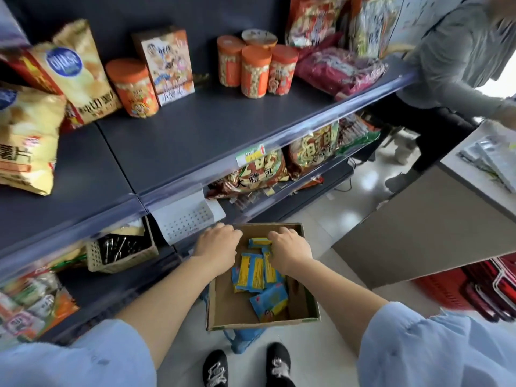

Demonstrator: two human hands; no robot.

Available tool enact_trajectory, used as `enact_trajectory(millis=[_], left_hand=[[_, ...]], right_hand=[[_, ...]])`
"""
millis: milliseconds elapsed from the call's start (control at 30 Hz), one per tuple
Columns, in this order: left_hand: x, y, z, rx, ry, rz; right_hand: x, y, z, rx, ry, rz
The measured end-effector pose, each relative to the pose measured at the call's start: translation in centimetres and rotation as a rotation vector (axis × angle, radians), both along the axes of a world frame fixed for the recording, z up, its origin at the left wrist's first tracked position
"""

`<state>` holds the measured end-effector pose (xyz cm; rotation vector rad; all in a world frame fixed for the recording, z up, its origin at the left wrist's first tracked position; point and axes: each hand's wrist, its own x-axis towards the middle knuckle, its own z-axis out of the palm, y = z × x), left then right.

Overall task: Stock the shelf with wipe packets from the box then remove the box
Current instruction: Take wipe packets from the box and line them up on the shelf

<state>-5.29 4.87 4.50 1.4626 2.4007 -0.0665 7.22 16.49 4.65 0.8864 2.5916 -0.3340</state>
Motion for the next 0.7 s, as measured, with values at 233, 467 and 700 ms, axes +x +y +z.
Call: enact_trajectory(millis=[233,467,700], left_hand=[[2.7,1.8,-7.6,-0.127,-0.106,0.098],[4.9,3.0,-16.2,-0.22,-0.112,0.114],[6.0,2.7,-23.9,-0.326,-0.158,0.145]], right_hand=[[2.0,3.5,-7.2,-0.096,-0.151,0.111],[3.2,5.2,-15.1,-0.155,-0.262,0.226],[3.2,4.3,-21.7,-0.153,-0.39,0.343]])
